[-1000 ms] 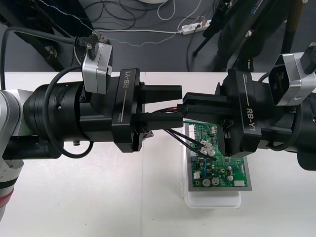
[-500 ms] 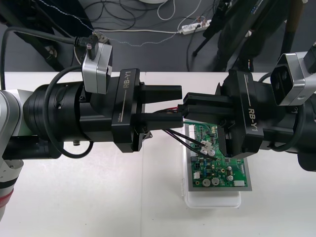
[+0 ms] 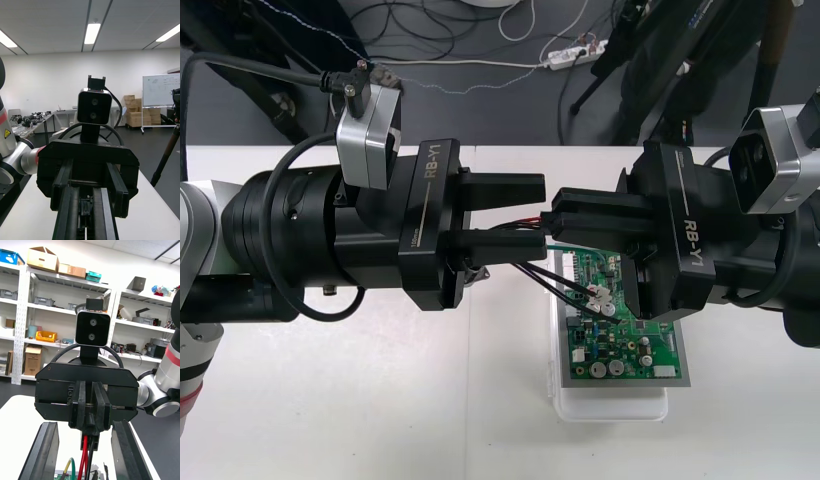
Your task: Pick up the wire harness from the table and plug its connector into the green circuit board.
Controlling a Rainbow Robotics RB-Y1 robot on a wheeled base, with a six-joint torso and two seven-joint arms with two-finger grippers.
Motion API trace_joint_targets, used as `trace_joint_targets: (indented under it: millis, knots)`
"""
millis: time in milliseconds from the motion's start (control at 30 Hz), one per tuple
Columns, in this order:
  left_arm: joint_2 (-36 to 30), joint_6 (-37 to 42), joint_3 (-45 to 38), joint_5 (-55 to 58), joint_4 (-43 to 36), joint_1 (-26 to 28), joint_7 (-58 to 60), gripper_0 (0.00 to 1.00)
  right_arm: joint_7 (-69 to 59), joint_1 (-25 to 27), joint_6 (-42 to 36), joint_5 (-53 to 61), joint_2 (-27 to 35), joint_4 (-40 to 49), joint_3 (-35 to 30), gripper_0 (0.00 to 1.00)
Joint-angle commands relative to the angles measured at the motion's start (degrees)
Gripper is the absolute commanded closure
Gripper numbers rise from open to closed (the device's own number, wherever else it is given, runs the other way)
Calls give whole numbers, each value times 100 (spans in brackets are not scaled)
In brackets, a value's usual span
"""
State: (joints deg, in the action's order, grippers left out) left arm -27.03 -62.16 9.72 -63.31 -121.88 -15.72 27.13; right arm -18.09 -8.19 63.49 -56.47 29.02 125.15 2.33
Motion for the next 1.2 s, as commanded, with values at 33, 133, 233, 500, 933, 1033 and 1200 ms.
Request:
trace_joint_targets:
  millis: [33,133,233,500,933,1033,1200]
  knots:
    - [-171,292,56,82,-187,95,-49,59,298,72,23,110,139,220,83,100]
    - [-171,292,48,82,-187,121,-49,59,306,72,14,110,139,220,74,100]
    - [-180,292,48,82,-187,130,-49,59,306,72,14,110,131,220,74,100]
    - [-180,292,48,91,-187,130,-93,63,306,72,23,110,139,220,83,100]
    - [-188,292,30,126,-187,139,-93,90,306,81,14,110,131,220,83,100]
    - [-206,292,13,135,-187,130,-93,99,306,81,23,110,131,220,83,100]
    - [-232,292,13,170,-187,139,-93,100,306,81,23,101,131,220,83,100]
